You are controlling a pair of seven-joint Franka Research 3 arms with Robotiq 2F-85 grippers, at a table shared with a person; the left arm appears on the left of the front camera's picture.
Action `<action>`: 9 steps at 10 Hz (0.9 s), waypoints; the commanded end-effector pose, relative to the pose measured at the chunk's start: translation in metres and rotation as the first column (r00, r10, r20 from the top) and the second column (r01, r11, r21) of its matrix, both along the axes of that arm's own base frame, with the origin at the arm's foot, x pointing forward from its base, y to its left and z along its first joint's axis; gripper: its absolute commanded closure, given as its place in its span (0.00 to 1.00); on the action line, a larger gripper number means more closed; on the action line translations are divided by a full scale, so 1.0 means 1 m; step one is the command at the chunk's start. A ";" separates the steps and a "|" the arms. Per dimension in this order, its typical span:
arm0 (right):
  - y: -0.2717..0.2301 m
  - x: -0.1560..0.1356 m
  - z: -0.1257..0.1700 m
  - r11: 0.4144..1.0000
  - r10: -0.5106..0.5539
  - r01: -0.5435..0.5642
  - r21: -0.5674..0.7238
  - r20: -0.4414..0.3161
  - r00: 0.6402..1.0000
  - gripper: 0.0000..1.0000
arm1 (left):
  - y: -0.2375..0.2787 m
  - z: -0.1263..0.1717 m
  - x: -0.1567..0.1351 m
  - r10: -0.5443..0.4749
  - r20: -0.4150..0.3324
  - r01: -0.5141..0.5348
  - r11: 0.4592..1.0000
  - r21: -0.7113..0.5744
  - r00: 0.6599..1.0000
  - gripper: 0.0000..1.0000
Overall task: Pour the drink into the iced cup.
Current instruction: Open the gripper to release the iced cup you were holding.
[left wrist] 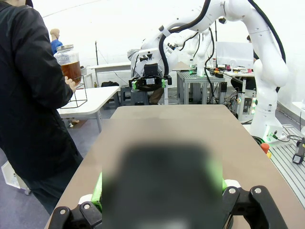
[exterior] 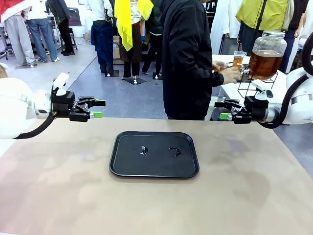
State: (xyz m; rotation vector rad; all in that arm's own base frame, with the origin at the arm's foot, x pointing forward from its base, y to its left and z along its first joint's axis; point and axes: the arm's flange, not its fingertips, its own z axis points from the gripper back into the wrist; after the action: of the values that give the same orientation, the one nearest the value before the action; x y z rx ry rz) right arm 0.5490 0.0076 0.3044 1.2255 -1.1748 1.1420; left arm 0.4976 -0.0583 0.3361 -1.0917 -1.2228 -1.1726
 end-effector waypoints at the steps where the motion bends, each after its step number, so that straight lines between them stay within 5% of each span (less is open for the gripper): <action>1: 0.003 0.001 0.002 1.000 0.002 -0.002 0.001 -0.002 1.000 0.00 | -0.002 0.002 -0.001 0.003 0.003 -0.003 1.000 -0.006 1.000 0.00; 9: 0.003 0.001 0.002 1.000 0.002 -0.002 0.001 -0.002 1.000 0.00 | -0.002 0.002 -0.001 0.003 0.003 -0.003 1.000 -0.006 1.000 0.00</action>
State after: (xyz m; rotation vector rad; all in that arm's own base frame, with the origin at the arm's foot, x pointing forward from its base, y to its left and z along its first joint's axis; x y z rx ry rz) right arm 0.5490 0.0076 0.3044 1.2255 -1.1748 1.1420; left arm 0.4976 -0.0583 0.3361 -1.0917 -1.2228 -1.1726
